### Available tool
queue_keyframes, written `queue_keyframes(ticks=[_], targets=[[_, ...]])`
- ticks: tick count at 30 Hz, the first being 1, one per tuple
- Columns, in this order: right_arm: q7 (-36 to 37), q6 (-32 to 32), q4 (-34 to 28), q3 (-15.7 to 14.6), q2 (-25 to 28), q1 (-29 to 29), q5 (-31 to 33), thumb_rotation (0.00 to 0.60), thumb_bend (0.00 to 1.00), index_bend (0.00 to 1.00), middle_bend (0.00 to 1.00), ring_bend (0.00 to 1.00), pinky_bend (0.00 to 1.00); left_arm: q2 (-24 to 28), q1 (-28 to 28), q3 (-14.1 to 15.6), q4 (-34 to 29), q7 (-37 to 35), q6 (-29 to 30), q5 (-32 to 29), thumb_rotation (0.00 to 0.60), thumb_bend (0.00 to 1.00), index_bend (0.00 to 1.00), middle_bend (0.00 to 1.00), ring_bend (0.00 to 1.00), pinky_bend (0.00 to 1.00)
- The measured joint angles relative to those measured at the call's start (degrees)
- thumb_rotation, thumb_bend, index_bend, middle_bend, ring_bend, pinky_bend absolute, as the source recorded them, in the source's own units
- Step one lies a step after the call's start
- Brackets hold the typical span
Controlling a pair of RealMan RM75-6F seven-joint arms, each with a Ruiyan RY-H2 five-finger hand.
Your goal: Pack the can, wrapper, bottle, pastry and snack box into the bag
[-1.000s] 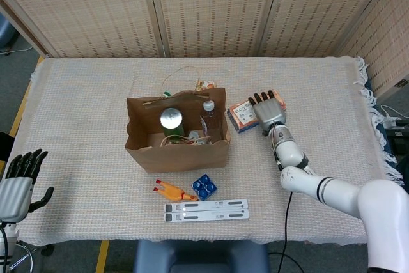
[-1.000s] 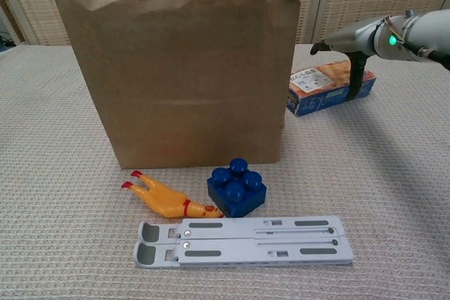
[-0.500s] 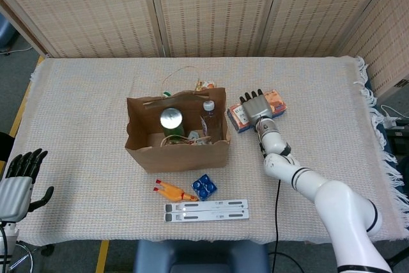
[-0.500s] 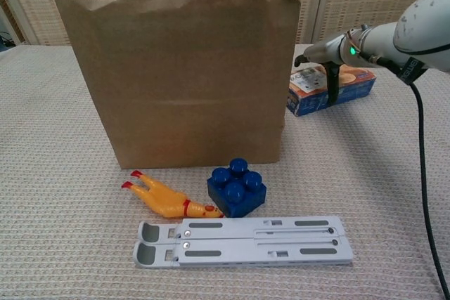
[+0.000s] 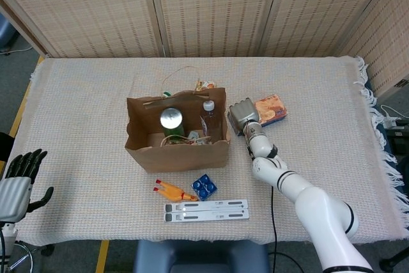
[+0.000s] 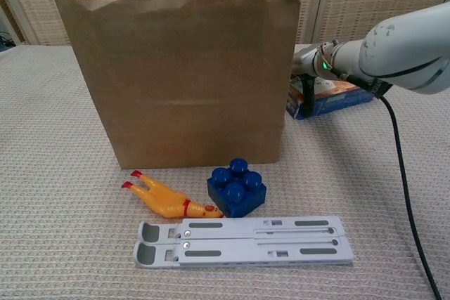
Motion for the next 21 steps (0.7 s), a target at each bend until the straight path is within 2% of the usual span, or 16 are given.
queue_keyframes(ticks=[3, 9, 16, 21], targets=[[1.73, 2.84, -5.46, 0.35, 2.58, -1.14, -3.02, 0.600, 0.18, 0.53, 0.60, 0.64, 0.68, 0.00, 0.08, 0.06, 0.03, -0.01, 0.14, 0.11, 0.600, 0.36, 0.01, 0.00, 0.00, 0.00], [5.33, 12.18, -22.70, 1.29, 12.04, -4.77, -9.08, 0.600, 0.19, 0.55, 0.61, 0.65, 0.69, -0.01, 0.21, 0.18, 0.09, 0.02, 0.39, 0.35, 0.600, 0.36, 0.01, 0.00, 0.00, 0.00], [10.34, 30.34, -45.09, 4.24, 27.66, -11.35, -17.52, 0.600, 0.19, 0.54, 0.61, 0.65, 0.69, -0.12, 0.34, 0.29, 0.07, 0.63, 0.73, 0.61, 0.600, 0.36, 0.01, 0.00, 0.00, 0.00], [11.55, 39.34, -57.43, 7.19, 38.04, -14.72, -22.23, 0.600, 0.19, 0.54, 0.61, 0.65, 0.69, -0.24, 0.44, 0.37, 0.13, 1.23, 1.06, 0.88, 0.600, 0.36, 0.01, 0.00, 0.00, 0.00]])
